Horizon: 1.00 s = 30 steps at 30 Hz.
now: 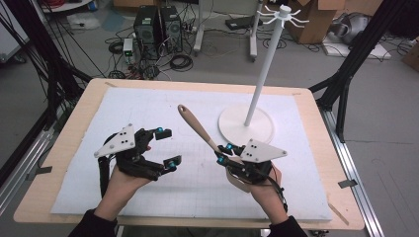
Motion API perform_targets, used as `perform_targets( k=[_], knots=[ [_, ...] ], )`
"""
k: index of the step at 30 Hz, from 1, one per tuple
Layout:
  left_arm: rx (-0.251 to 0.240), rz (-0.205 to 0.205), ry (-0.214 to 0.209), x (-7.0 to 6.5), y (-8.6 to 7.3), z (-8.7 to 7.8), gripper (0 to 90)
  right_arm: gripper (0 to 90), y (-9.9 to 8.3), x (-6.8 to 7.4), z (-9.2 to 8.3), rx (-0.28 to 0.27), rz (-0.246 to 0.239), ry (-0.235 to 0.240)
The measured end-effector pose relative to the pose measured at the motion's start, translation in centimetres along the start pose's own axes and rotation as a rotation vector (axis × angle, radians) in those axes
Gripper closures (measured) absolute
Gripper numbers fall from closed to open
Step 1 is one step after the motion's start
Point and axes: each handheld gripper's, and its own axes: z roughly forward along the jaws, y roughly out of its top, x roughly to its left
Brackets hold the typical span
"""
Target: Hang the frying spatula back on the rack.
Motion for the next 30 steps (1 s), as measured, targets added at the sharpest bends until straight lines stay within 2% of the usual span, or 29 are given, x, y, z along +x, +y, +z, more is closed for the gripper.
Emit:
perform_targets(
  k=[2, 7, 11, 14, 17, 20, 22, 26, 27, 30],
  knots=[
    [0.001, 0.006, 0.004, -0.1, 0.4, 0.5, 15.1, 78.0, 0.1, 0.1, -0.1, -0.030, 0.001, -0.017],
    [-0.015, -0.002, -0.002, -0.4, 1.4, 1.5, 15.6, 78.0, 0.2, 0.7, -0.2, -0.110, 0.018, -0.022],
    [-0.002, 0.024, -0.002, -0.8, 2.5, 2.3, 15.9, 78.0, 0.4, 1.1, -0.2, -0.155, 0.023, -0.049],
    [0.000, 0.019, 0.008, -0.9, 3.3, 2.9, 19.1, 78.0, 0.5, 1.3, -0.3, -0.191, 0.032, -0.063],
    [0.004, 0.014, 0.013, -1.0, 3.7, 3.7, 22.1, 78.0, 0.6, 1.4, 0.0, -0.190, 0.033, -0.070],
    [0.018, 0.000, 0.023, -1.2, 3.8, 4.6, 29.1, 78.0, 0.5, 1.6, 0.3, -0.185, 0.025, -0.074],
    [0.020, -0.010, 0.042, -1.2, 3.8, 5.1, 32.7, 78.0, 0.4, 1.7, 0.4, -0.181, 0.022, -0.076],
    [0.010, -0.044, 0.046, -1.2, 3.6, 5.7, 41.1, 78.0, 0.4, 1.8, 0.4, -0.183, 0.021, -0.089],
    [0.013, -0.047, 0.051, -1.1, 3.6, 5.7, 42.2, 77.9, 0.4, 1.9, 0.3, -0.177, 0.035, -0.087],
    [0.014, -0.064, 0.044, -1.0, 3.6, 6.1, 49.1, 78.0, 0.3, 1.7, 0.2, -0.185, 0.025, -0.105]
  ],
)
